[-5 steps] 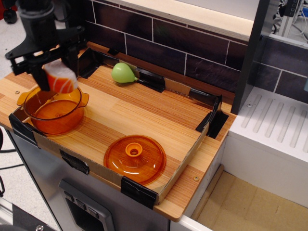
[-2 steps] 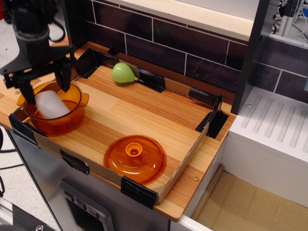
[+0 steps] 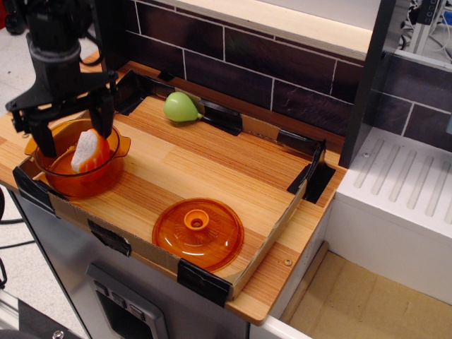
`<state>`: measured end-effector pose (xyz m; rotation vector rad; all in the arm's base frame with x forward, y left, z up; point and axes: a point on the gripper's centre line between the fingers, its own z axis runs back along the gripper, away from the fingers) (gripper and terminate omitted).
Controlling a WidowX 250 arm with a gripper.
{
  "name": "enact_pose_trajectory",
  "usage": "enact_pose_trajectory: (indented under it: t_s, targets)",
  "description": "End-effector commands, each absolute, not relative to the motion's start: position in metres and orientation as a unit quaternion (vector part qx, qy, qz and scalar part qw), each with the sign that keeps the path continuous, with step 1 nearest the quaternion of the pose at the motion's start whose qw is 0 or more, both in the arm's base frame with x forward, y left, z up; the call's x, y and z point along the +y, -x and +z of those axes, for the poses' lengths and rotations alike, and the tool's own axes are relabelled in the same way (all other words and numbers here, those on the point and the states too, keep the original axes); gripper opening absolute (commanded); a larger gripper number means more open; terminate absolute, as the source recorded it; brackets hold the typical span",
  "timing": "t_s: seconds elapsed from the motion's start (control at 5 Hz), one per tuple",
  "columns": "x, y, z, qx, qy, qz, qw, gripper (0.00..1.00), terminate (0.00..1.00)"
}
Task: Put sushi in pot
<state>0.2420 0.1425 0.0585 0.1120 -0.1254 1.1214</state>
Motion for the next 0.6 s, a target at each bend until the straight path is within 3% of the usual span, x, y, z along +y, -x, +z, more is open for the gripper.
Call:
enact_pose_trajectory:
  t_s: [0.0, 0.2, 0.4]
  targets:
    - [0.1253, -0.2518, 0.1279, -0.09, -0.019, 0.525, 0.846, 1.0, 0.0]
    - [0.1253, -0.2518, 0.1279, -0.09, -0.019, 0.525, 0.846, 1.0, 0.0]
    - [0.1253, -0.2518, 0.1279, -0.09, -0.019, 0.525, 0.846, 1.0, 1.0]
